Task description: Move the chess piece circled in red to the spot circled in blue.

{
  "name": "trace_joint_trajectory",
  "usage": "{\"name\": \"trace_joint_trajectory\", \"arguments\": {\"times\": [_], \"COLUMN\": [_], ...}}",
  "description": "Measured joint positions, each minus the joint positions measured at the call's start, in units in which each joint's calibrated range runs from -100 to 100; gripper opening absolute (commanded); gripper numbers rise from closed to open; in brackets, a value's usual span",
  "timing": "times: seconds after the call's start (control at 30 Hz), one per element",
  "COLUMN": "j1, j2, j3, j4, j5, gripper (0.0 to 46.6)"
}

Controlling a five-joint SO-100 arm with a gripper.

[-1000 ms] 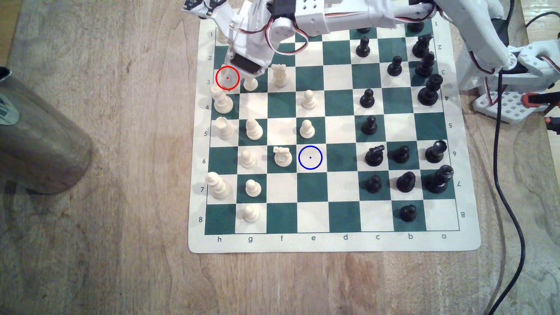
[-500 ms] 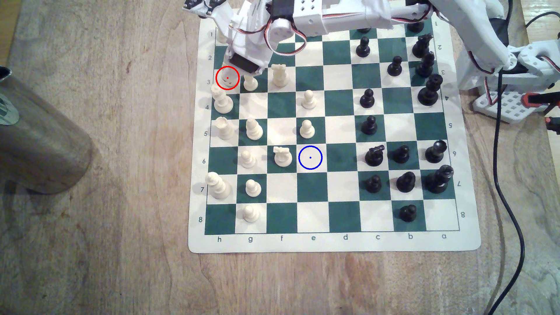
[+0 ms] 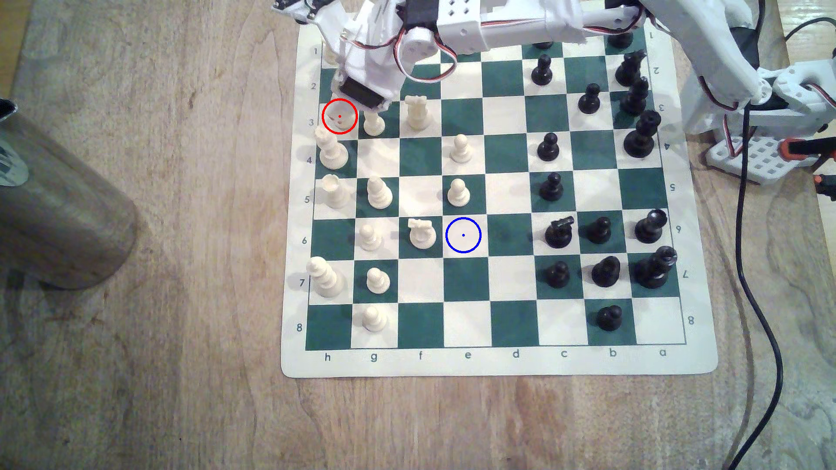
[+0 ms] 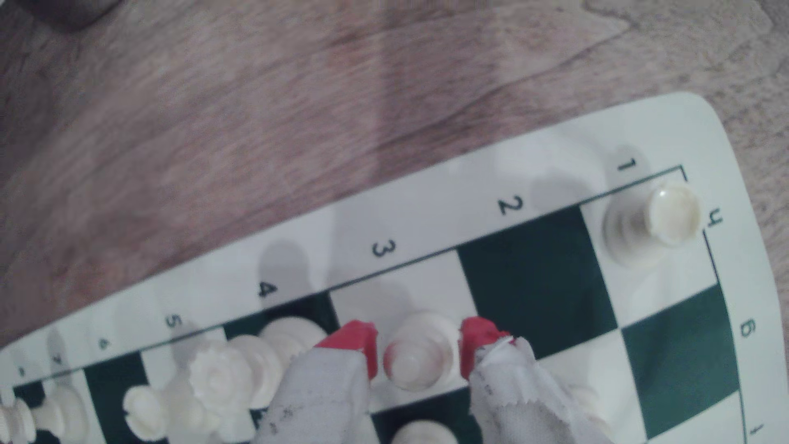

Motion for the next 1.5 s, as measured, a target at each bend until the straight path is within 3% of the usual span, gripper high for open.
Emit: {"name": "trace_joint_trajectory", "arguments": {"times": [0.37,1.07,1.23,1.43,1.5], "j1": [0.0,2.14,1.25,-3.83,-5.31], "j2": [0.0,-2.09,-14.41,-37.96,-42.06], "j3": [-0.45,-8.13,2.89,32.26,35.25], "j4": [0.0,4.94,4.14,1.75,1.75], "j5": [0.0,0.0,0.0,-0.2,-0.15], "gripper": [2.1,0.8,0.6,0.5,0.4]}}
